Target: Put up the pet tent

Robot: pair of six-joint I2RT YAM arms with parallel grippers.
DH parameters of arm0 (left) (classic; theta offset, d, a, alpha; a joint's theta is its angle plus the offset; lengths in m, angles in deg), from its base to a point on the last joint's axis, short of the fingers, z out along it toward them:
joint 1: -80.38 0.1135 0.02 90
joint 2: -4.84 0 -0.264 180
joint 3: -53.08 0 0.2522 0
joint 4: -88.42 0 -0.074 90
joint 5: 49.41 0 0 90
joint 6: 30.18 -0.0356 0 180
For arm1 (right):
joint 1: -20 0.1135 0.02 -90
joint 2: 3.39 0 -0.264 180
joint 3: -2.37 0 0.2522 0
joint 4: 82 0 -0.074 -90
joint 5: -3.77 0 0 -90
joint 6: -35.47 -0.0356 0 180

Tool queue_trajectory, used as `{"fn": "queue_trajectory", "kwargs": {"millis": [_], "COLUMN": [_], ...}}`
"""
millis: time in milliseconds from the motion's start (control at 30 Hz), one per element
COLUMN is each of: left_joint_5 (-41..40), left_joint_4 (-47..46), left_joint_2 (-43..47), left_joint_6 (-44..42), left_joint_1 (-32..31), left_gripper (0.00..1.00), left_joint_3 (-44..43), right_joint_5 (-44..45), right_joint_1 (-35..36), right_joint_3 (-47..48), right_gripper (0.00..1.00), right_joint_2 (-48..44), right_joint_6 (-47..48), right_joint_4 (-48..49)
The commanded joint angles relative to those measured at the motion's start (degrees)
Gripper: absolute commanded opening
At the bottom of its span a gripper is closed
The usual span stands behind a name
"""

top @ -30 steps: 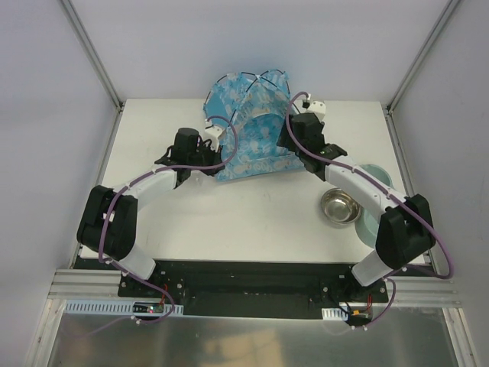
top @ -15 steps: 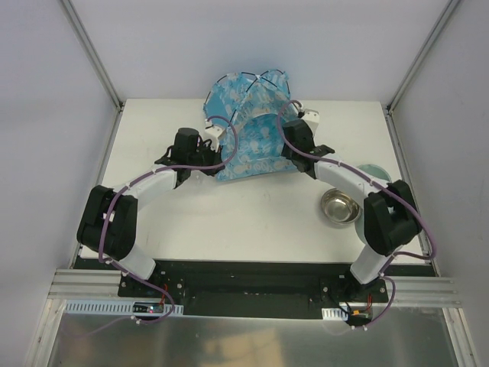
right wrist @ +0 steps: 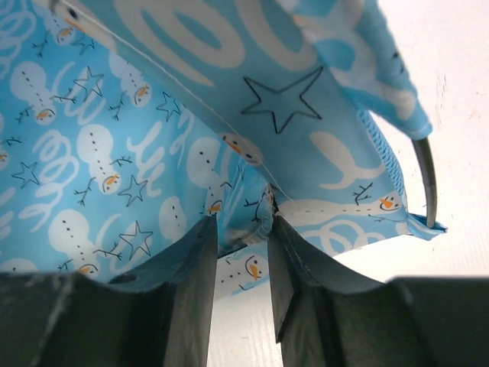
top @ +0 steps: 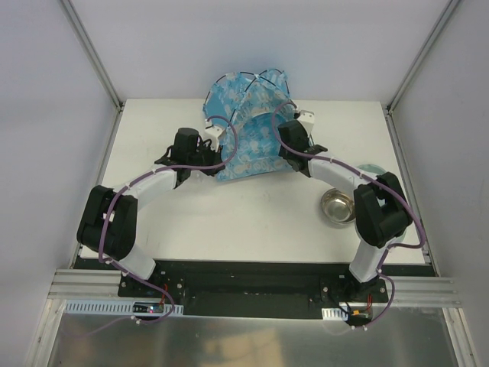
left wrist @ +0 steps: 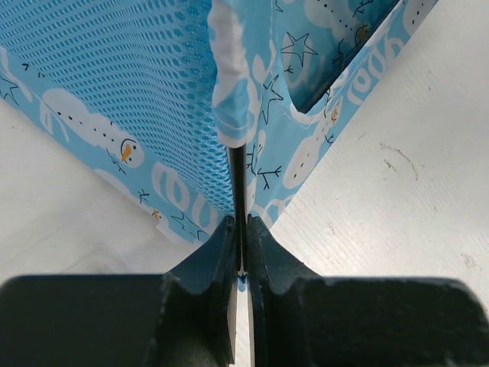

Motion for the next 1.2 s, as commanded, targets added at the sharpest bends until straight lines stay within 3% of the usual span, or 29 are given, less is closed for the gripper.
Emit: {"fn": "queue_trajectory", "kwargs": {"millis": [0,133,233,567,967,1167], "left_joint_5": [2.18,2.01,2.09,5.86,11.14,11.94], "left_joint_4": [-0.47,-0.21,-0.12,0.58,-1.70,-3.28], "left_joint_2": [1.91,1.82,1.73,2.08,4.89,6.48], "left_joint_6": [0.17,0.25,0.43,0.70,3.24,3.24], "left_joint_1": [-0.36,-0.36,-0.36,-0.36,-0.10,0.08], "left_gripper": [0.00,0.00,0.00,0.00,0.00,0.00], "left_joint_3": [-0.39,-0.48,-0.56,-1.44,-1.18,-1.27], "right_joint_5": [2.60,2.96,2.08,3.04,14.64,16.58], "right_joint_1": [0.33,0.51,0.51,0.33,0.24,0.59], "right_joint_3": [4.17,4.00,4.00,7.07,6.02,1.63], "right_gripper": [0.40,0.45,0.40,0.00,0.00,0.13], "right_joint_2": [-1.36,-2.15,-1.72,4.96,8.57,2.43], "right_joint_6": [0.94,0.59,0.50,3.40,5.69,7.53], "right_joint_4": [3.53,3.00,3.09,5.28,4.23,4.41]}}
